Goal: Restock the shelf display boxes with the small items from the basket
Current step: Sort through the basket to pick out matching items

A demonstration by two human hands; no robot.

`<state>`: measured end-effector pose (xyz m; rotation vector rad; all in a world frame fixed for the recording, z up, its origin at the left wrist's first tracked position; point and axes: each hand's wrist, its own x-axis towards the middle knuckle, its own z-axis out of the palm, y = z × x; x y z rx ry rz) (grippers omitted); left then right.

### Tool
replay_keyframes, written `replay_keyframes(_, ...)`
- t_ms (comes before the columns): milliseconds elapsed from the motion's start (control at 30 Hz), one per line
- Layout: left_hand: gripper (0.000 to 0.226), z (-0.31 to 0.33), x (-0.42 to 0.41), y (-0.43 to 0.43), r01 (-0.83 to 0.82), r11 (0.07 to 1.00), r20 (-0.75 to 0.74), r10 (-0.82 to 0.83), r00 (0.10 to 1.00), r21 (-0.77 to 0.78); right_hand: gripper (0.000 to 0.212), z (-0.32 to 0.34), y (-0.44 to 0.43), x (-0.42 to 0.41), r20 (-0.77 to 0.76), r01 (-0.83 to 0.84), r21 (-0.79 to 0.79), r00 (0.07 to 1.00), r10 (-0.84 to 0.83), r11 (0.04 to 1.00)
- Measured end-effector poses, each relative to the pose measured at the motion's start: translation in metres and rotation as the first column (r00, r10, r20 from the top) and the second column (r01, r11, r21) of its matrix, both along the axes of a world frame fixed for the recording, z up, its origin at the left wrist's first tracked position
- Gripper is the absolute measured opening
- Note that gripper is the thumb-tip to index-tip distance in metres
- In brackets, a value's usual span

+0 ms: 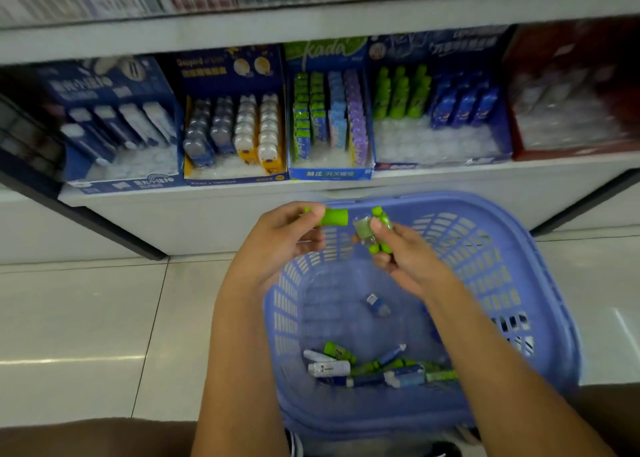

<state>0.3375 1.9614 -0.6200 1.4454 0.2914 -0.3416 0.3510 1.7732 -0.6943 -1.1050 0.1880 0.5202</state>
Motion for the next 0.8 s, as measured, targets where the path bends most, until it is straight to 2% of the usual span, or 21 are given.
replay_keyframes(200, 0.03, 0.043, -0.006, -0.023, 0.031, 0.989, 0.328, 0.019, 0.944, -0.146, 0.015, 0.077, -0.029, 0.002, 0.361, -0.023, -0.072, 0.931, 0.048, 0.997)
replay_keyframes(333, 0.029, 0.064, -0.009, -0.03, 0.122, 0.977, 0.459, -0.03, 0.888, -0.173, 0.016, 0.111, -0.044, -0.005, 0.485, -0.043, -0.118, 0.869, 0.095, 0.992)
replay_keyframes(467, 0.029, 0.073, -0.016, -0.036, 0.182, 0.958, 0.468, -0.061, 0.882, -0.219, 0.025, 0.134, -0.05, -0.007, 0.58, -0.001, -0.19, 0.806, 0.113, 0.982)
replay_keyframes(567, 0.026, 0.074, -0.019, -0.036, 0.15, 0.96, 0.417, -0.038, 0.908, -0.238, 0.025, 0.146, -0.05, -0.011, 0.627, 0.017, -0.215, 0.769, 0.124, 0.976)
replay_keyframes(800, 0.03, 0.079, -0.021, -0.03, 0.042, 0.999, 0.433, -0.041, 0.9, 0.007, 0.03, 0.155, -0.048, -0.015, 0.625, 0.169, -0.406, 0.768, 0.139, 0.898)
